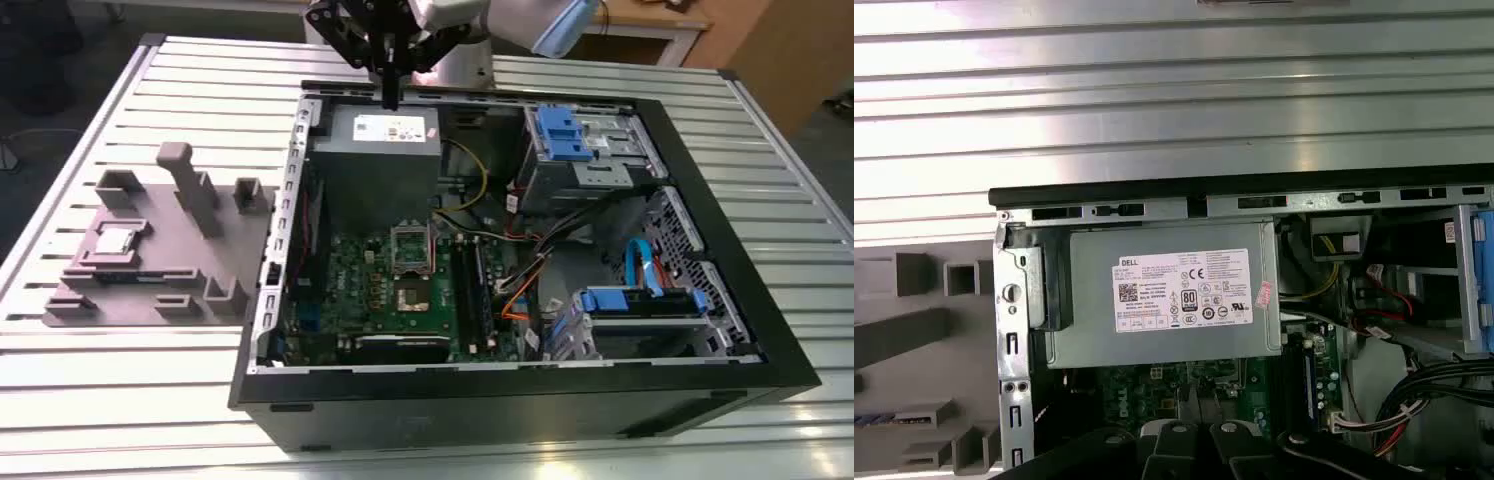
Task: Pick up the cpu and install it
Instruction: 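Reach for the cpu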
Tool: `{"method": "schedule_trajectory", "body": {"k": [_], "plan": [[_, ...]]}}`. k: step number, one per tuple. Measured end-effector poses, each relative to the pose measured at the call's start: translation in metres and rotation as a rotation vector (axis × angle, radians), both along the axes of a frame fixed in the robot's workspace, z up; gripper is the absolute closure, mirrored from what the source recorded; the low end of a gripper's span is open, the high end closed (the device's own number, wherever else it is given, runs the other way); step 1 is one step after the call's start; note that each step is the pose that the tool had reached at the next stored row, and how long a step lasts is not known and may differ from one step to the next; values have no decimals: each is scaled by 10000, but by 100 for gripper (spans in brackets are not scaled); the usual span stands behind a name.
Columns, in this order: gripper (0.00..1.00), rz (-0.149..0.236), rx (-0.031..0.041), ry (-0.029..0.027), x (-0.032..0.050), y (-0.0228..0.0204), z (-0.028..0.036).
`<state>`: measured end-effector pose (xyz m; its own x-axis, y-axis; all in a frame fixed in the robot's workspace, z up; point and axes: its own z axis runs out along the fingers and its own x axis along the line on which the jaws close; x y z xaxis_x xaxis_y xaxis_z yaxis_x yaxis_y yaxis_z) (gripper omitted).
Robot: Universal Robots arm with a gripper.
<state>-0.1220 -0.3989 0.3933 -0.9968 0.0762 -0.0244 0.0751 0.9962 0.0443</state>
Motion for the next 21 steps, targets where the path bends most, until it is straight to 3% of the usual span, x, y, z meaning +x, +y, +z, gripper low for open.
{"method": "schedule_trajectory", "body": {"k": [21], "plan": [[90, -1, 1, 0, -48, 0, -2]]}}
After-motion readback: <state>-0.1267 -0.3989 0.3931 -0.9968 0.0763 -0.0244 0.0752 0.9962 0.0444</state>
